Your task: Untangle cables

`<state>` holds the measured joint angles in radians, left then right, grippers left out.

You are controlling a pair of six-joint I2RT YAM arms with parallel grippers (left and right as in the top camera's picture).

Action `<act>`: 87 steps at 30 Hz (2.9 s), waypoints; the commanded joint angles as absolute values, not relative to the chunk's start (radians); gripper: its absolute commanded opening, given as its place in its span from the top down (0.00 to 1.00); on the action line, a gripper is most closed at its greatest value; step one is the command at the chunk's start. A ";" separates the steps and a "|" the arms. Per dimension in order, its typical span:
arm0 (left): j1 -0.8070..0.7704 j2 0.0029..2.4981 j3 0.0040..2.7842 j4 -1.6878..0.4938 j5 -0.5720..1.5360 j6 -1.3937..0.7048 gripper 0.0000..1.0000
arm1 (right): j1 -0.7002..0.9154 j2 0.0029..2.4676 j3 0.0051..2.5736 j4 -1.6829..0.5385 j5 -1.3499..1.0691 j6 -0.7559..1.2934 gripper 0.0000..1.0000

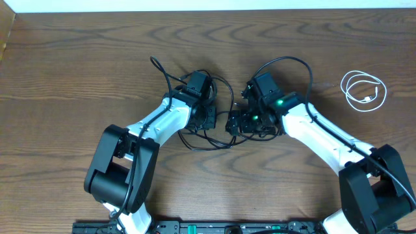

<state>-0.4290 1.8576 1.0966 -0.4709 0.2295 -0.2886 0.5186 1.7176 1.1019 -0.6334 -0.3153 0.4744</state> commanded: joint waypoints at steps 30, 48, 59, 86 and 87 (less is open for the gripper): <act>-0.396 1.870 1.156 -0.422 0.444 -0.195 0.93 | 0.617 1.721 1.023 -0.518 -0.238 0.554 0.01; -0.349 1.871 1.197 -0.540 0.542 -0.176 0.92 | 0.693 1.721 1.018 -0.452 -0.215 0.666 0.01; -0.349 1.871 1.197 -0.543 0.543 -0.177 0.92 | 0.722 1.721 1.018 -0.445 -0.136 0.668 0.01; -0.274 1.870 1.197 -0.539 0.670 -0.181 0.93 | 0.722 1.721 1.018 -0.458 -0.096 0.665 0.01; -0.274 1.870 1.197 -0.539 0.670 -0.181 0.92 | 0.722 1.721 1.018 -0.461 -0.096 0.665 0.01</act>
